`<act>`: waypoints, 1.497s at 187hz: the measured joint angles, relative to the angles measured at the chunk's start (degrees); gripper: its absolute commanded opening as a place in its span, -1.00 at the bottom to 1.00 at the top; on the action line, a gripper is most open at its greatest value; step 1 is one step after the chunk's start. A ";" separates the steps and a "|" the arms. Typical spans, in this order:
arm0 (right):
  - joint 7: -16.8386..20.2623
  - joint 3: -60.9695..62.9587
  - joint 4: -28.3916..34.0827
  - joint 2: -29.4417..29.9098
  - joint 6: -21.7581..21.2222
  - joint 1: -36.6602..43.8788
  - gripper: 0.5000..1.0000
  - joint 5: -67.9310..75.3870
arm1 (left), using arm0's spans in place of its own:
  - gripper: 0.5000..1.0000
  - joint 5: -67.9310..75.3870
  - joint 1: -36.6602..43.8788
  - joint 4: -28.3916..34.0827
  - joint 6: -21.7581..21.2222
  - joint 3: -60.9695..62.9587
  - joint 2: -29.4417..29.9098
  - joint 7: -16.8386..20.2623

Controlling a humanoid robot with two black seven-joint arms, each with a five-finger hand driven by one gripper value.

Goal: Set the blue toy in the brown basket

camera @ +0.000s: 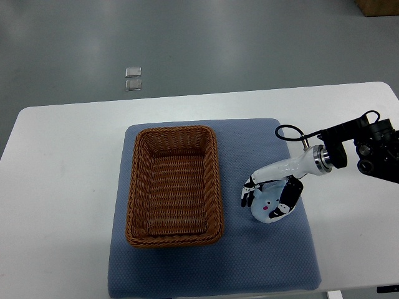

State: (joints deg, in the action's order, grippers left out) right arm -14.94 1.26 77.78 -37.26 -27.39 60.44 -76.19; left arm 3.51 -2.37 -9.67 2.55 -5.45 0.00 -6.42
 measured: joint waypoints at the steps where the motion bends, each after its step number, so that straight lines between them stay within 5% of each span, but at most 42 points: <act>1: 0.00 0.00 0.00 0.01 0.00 -0.02 -0.48 0.00 | 1.00 0.00 0.00 0.00 0.00 0.00 0.00 0.00; 39: 0.00 -0.07 0.00 0.60 -0.12 -0.73 -0.98 -0.01 | 1.00 0.00 0.00 0.00 0.00 0.00 0.00 0.00; 77: -0.01 -0.07 0.00 0.92 -0.43 -0.76 -1.00 0.03 | 1.00 0.00 0.00 0.00 0.00 0.00 0.00 0.00; 96: -0.20 0.10 0.00 0.96 -0.43 -0.77 -0.79 0.26 | 1.00 0.00 0.00 0.00 0.00 0.00 0.00 0.00; 147: -0.46 0.51 0.00 0.96 -0.12 -0.70 0.15 1.42 | 1.00 0.00 0.00 0.00 0.00 0.00 0.00 0.00; 280: 0.05 1.21 0.58 -2.94 -0.20 4.51 0.14 0.84 | 1.00 0.00 0.00 0.00 0.00 0.00 0.00 0.00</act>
State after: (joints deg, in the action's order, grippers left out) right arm -14.88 2.48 78.36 -40.20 -27.60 64.96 -75.35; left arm 3.52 -2.37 -9.67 2.55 -5.45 0.00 -6.42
